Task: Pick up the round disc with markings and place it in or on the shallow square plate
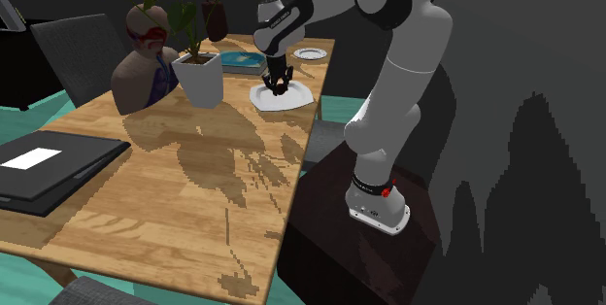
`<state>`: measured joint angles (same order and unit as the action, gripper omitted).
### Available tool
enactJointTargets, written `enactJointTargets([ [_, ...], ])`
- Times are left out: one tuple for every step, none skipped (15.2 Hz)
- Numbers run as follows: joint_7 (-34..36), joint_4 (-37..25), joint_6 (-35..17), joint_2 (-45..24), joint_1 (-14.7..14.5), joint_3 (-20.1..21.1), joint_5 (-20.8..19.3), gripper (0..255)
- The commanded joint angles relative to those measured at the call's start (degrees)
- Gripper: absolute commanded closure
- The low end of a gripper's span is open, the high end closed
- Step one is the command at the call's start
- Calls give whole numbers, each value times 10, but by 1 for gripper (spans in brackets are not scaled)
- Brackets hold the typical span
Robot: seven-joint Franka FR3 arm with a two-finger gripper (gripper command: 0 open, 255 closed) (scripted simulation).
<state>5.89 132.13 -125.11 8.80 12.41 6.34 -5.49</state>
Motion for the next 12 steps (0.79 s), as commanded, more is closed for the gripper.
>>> enactJointTargets([
  [0, 0, -1, -1, 0, 0, 0, 255],
  [0, 0, -1, -1, 0, 0, 0, 255],
  [0, 0, -1, -1, 0, 0, 0, 255],
  [0, 0, -1, -1, 0, 0, 0, 255],
  [0, 0, -1, -1, 0, 0, 0, 0],
  [0, 0, -1, -1, 0, 0, 0, 0],
  [0, 0, -1, -1, 0, 0, 0, 0],
  [0, 0, -1, -1, 0, 0, 0, 0],
  [0, 0, -1, -1, 0, 0, 0, 0],
  [0, 0, -1, -1, 0, 0, 0, 0],
  [-1, -11, 19, 8, -1, 1, 2, 0],
  [-3, -22, 38, 17, -2, 1, 5, 0],
])
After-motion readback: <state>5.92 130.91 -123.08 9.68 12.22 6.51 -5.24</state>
